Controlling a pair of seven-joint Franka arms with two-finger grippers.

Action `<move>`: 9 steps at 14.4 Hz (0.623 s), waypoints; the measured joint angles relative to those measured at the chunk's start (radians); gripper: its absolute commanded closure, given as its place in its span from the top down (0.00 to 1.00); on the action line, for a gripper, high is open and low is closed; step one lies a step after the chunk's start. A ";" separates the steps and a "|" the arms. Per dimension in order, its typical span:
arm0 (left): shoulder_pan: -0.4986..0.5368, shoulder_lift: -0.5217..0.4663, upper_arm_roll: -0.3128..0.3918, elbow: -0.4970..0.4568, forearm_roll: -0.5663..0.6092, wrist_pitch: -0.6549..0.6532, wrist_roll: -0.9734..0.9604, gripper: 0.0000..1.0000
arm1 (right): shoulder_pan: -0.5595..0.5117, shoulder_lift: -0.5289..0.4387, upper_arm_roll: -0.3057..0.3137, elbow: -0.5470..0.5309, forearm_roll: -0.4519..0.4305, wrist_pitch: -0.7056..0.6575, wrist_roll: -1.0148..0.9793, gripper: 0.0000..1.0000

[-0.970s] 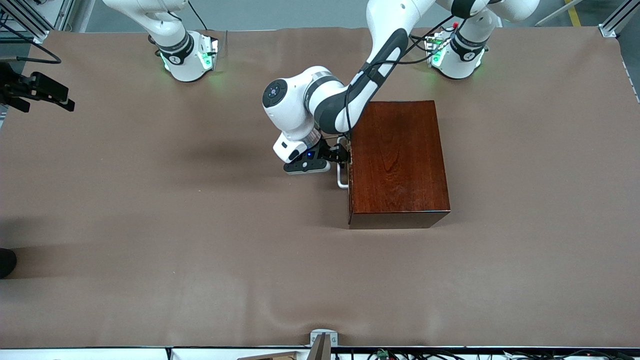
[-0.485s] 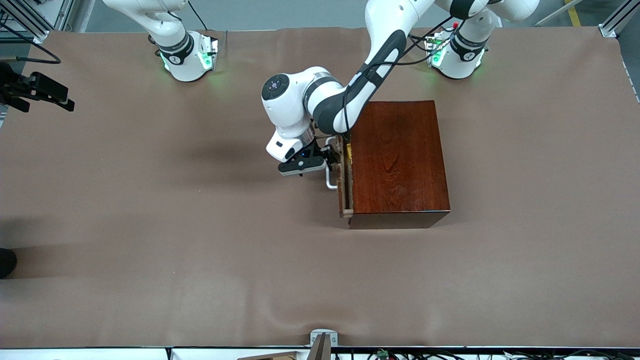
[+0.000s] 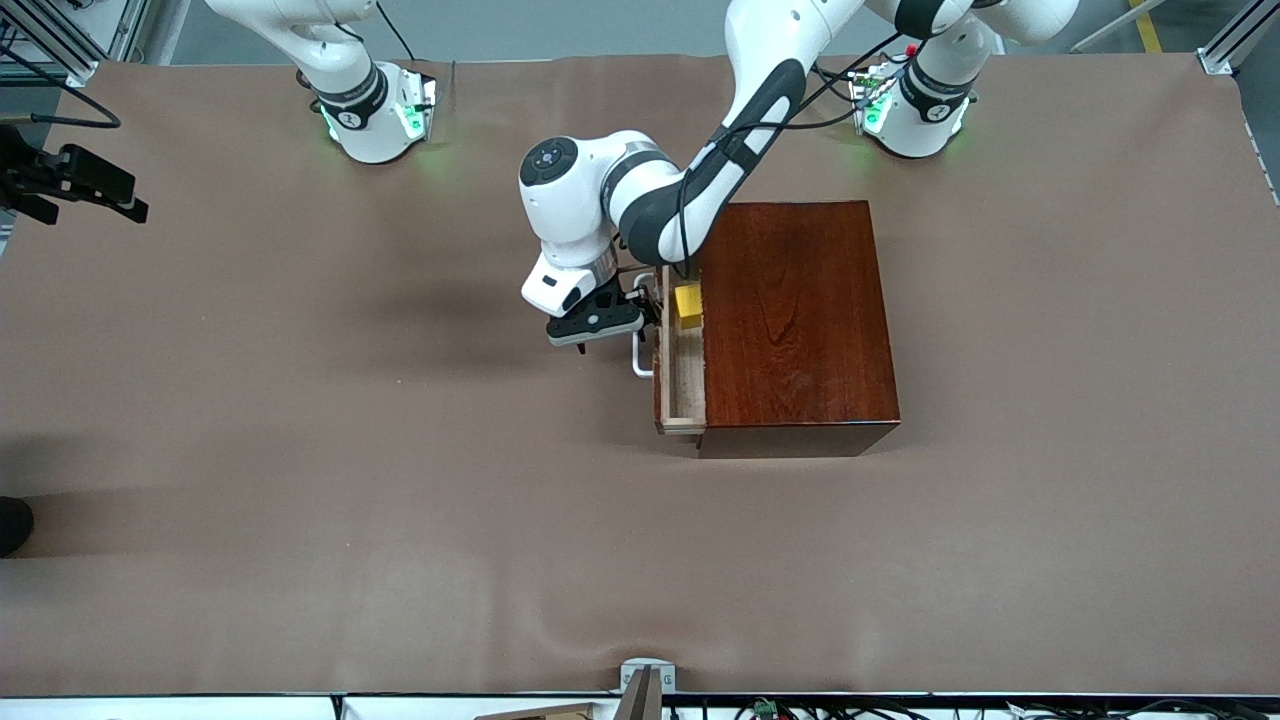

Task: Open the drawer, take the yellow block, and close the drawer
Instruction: 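Pull the handle with the left gripper to slide the drawer open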

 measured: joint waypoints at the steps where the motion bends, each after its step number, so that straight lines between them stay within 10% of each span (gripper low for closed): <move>1: -0.001 0.001 -0.003 0.000 0.000 0.018 -0.016 1.00 | -0.001 0.001 0.000 0.000 0.000 0.000 0.000 1.00; 9: -0.007 0.002 -0.001 -0.006 0.010 0.059 -0.076 1.00 | -0.002 0.002 0.000 0.000 -0.002 0.001 0.000 1.00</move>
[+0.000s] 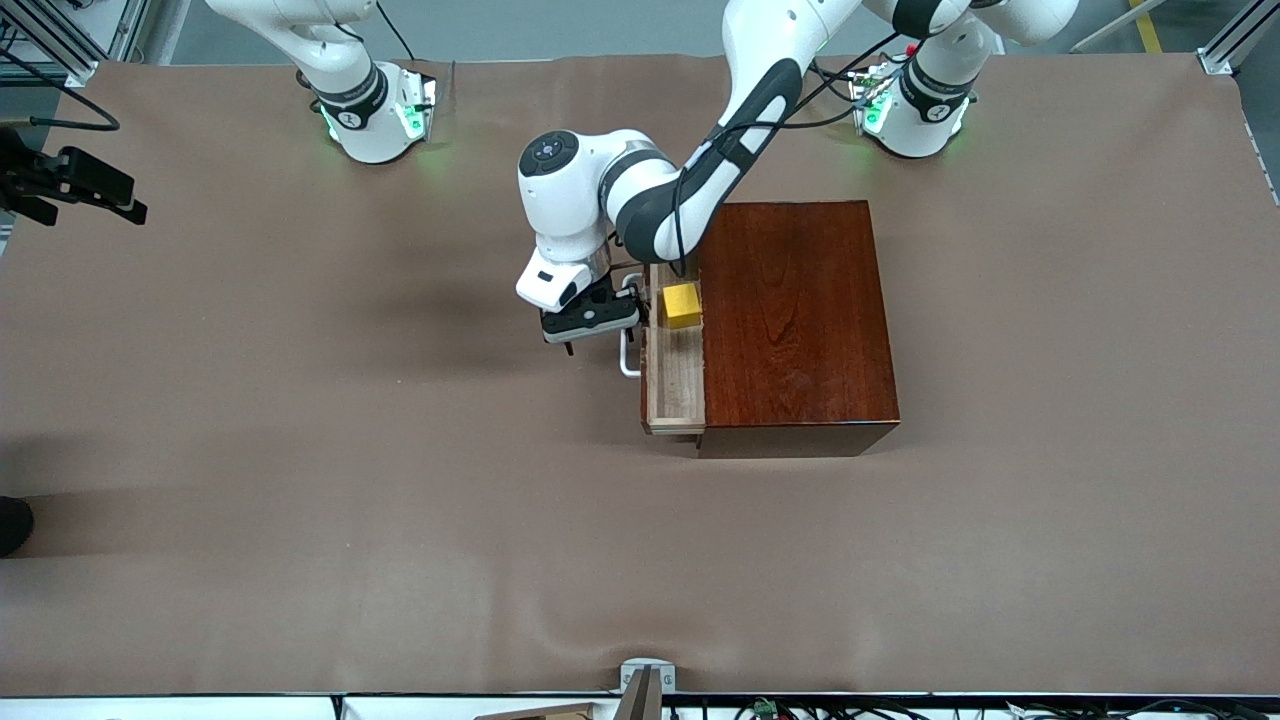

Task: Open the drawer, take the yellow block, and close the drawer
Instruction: 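Pull the handle with the left gripper to slide the drawer open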

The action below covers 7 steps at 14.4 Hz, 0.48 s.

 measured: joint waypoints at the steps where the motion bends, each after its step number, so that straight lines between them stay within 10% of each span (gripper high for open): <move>1: 0.000 0.000 0.000 0.000 0.001 0.000 0.000 1.00 | 0.000 0.000 0.000 0.000 0.000 0.000 0.000 1.00; 7: -0.017 0.001 0.008 -0.001 0.014 0.015 -0.001 1.00 | 0.000 0.005 0.000 0.001 0.000 0.003 0.000 1.00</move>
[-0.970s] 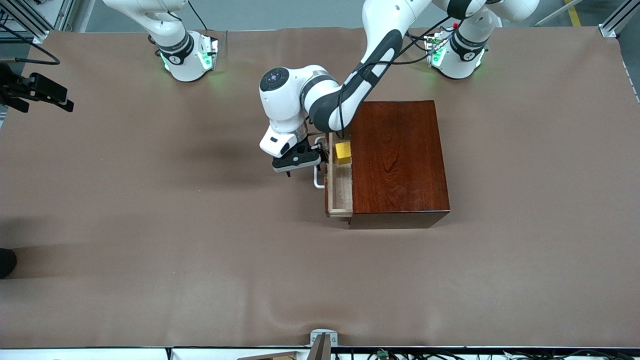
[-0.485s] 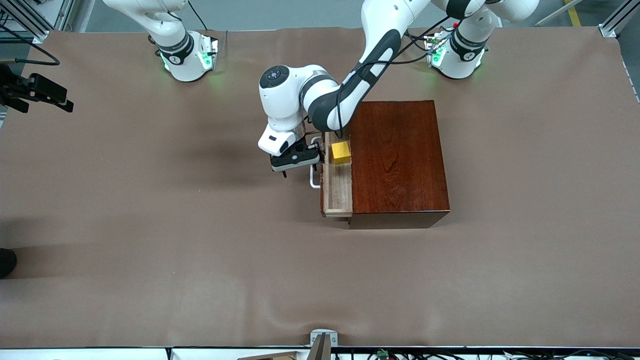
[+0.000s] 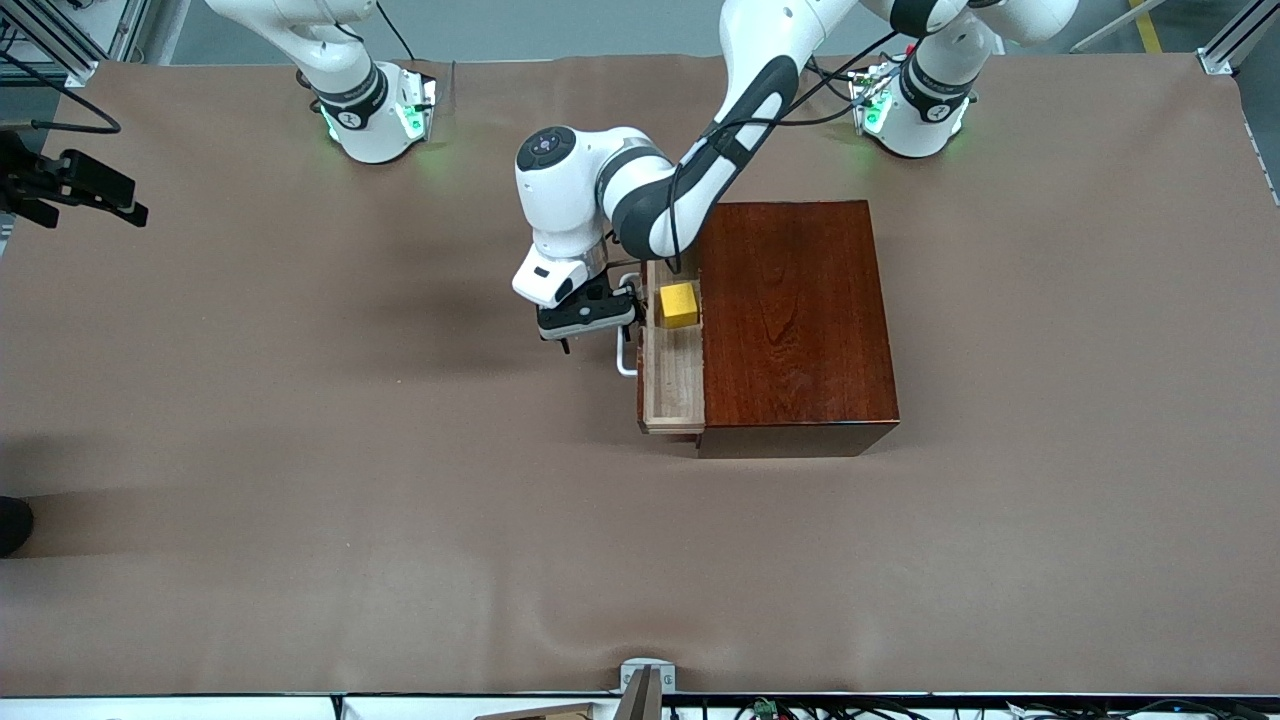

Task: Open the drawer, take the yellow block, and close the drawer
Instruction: 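Pull the handle with the left gripper to slide the drawer open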

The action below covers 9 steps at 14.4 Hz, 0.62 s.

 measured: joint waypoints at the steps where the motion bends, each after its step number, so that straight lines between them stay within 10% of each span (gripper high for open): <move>1: -0.004 0.000 0.002 0.000 0.003 0.001 0.000 1.00 | 0.000 0.001 0.000 0.000 0.000 0.000 0.000 1.00; 9: -0.014 0.004 0.004 0.000 0.010 -0.005 0.116 1.00 | -0.007 0.017 -0.001 0.000 -0.002 0.014 0.000 1.00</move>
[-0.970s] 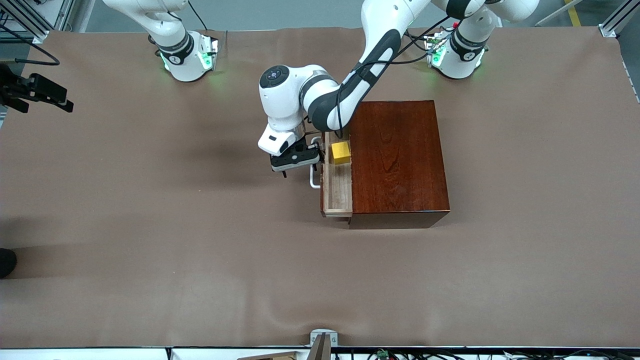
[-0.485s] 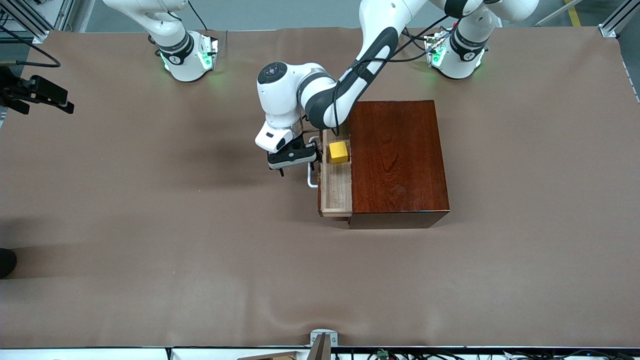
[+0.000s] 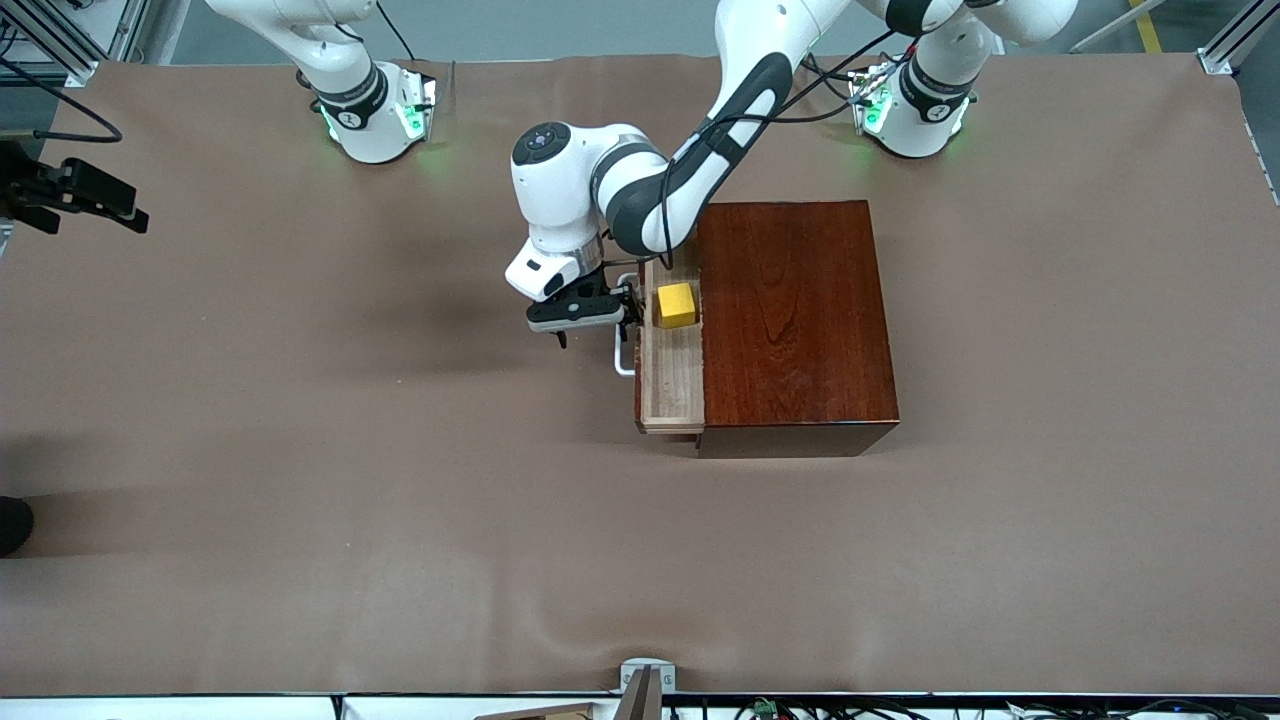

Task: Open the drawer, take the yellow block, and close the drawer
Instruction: 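Pull the handle with the left gripper to slide the drawer open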

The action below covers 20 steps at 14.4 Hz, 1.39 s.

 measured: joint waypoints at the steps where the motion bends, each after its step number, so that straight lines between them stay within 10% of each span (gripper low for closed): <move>1: 0.000 0.000 0.000 0.000 0.000 0.000 0.007 1.00 | -0.003 0.005 0.000 0.000 0.000 0.004 0.000 1.00; 20: 0.010 0.000 -0.004 0.013 -0.082 -0.027 0.096 1.00 | -0.023 0.067 0.002 0.010 0.002 0.031 -0.001 1.00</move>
